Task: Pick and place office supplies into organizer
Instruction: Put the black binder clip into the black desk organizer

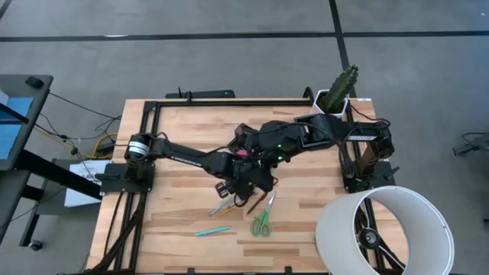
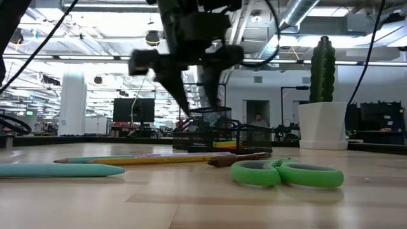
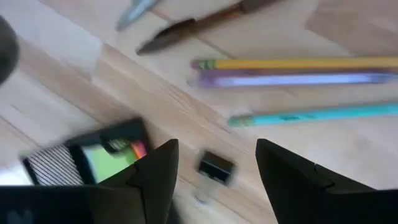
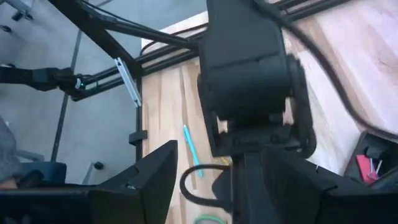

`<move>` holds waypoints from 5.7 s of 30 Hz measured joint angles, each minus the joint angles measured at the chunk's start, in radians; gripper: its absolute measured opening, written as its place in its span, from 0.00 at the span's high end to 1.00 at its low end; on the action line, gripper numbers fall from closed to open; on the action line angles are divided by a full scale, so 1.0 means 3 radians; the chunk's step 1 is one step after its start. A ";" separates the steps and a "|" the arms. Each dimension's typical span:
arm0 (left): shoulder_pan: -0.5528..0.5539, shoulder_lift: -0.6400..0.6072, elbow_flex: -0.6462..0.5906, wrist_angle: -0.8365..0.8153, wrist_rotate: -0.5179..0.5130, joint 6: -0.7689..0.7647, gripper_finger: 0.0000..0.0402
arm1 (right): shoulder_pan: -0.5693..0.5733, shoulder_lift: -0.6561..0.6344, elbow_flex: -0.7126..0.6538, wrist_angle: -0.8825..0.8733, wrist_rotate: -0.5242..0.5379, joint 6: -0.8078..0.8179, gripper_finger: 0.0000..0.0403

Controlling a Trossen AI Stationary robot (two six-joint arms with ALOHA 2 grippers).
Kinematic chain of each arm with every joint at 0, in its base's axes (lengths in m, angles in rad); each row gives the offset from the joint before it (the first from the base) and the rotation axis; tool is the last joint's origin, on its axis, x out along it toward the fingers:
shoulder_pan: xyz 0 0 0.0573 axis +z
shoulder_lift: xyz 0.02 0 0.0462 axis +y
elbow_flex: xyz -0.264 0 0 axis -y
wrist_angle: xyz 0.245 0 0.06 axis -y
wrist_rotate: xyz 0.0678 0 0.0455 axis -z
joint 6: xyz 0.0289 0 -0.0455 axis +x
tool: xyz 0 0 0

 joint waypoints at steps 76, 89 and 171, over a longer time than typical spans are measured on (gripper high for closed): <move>0.0595 0.0608 0.0207 0.0071 -0.0151 -0.0673 0.48 | 0.0087 -0.0014 -0.0001 0.0035 -0.0011 0.0004 0.46; 0.0676 0.0607 0.0205 -0.0026 -0.0187 -0.0813 0.48 | 0.0076 -0.0014 -0.0001 0.0018 -0.0010 0.0004 0.46; 0.0737 0.0379 -0.0263 0.0252 -0.0224 -0.5421 0.38 | 0.0271 -0.0083 -0.0001 -0.0346 -0.0112 -0.0086 0.46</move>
